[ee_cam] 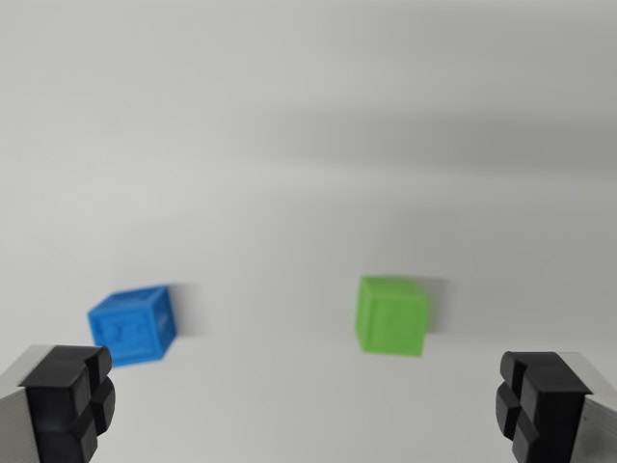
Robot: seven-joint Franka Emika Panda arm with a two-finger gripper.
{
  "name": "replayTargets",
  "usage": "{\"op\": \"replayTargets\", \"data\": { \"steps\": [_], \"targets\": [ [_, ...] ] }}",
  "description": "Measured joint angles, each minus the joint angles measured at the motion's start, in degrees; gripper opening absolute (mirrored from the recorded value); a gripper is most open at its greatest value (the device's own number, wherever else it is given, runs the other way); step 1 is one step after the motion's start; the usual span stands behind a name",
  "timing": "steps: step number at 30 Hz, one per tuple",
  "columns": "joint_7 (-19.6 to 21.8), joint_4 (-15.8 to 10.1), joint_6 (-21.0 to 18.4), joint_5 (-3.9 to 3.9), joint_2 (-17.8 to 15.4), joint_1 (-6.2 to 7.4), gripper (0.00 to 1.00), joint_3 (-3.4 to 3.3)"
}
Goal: Stack cube
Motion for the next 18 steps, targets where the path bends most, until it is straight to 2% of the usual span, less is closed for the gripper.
{"op": "replayTargets", "data": {
  "steps": [18],
  "targets": [
    [0.9,-3.9,3.0,0.0,-0.2,0.93,1.0,0.19]
  ]
}}
